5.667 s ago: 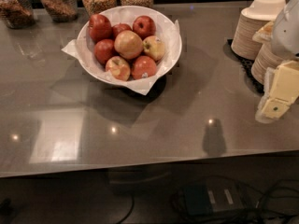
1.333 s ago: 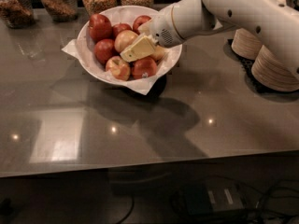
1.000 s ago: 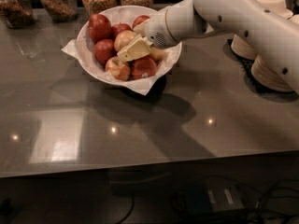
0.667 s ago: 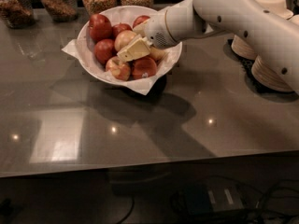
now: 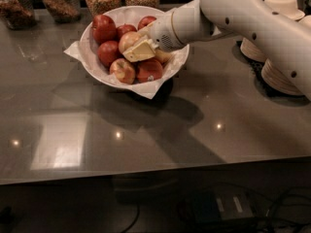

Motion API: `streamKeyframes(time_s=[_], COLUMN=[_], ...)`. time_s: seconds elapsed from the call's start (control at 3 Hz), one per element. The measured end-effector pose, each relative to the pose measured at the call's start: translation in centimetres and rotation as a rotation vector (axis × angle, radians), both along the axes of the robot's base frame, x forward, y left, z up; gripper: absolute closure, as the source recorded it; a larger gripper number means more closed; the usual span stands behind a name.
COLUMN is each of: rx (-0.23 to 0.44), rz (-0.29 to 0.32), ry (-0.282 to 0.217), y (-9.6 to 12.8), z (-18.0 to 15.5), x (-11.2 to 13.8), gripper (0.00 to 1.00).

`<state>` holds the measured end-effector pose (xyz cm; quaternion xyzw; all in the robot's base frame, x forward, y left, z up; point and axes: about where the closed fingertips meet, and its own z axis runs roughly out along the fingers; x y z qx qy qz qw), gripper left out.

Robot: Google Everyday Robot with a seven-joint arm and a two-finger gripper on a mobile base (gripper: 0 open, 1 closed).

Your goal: Pick apple from white bowl

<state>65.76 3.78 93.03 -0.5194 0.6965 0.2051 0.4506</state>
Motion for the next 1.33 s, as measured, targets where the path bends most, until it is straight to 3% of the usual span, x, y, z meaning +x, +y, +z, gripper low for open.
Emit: streamKeyframes(time_s=[0.33, 0.67, 1.0, 1.33], rx=[-0.002, 0.0, 0.014, 0.068], rz=[0.003, 0.018, 0.034, 0.048], ry=[-0.004, -0.021, -0.044, -0.064], y=[0.1, 0.5, 0.6, -0.1], z=[0.0, 0.6, 2.1, 4.6], x=[0.1, 0.0, -0.4, -1.2], gripper=[0.92, 1.0, 1.0, 1.0])
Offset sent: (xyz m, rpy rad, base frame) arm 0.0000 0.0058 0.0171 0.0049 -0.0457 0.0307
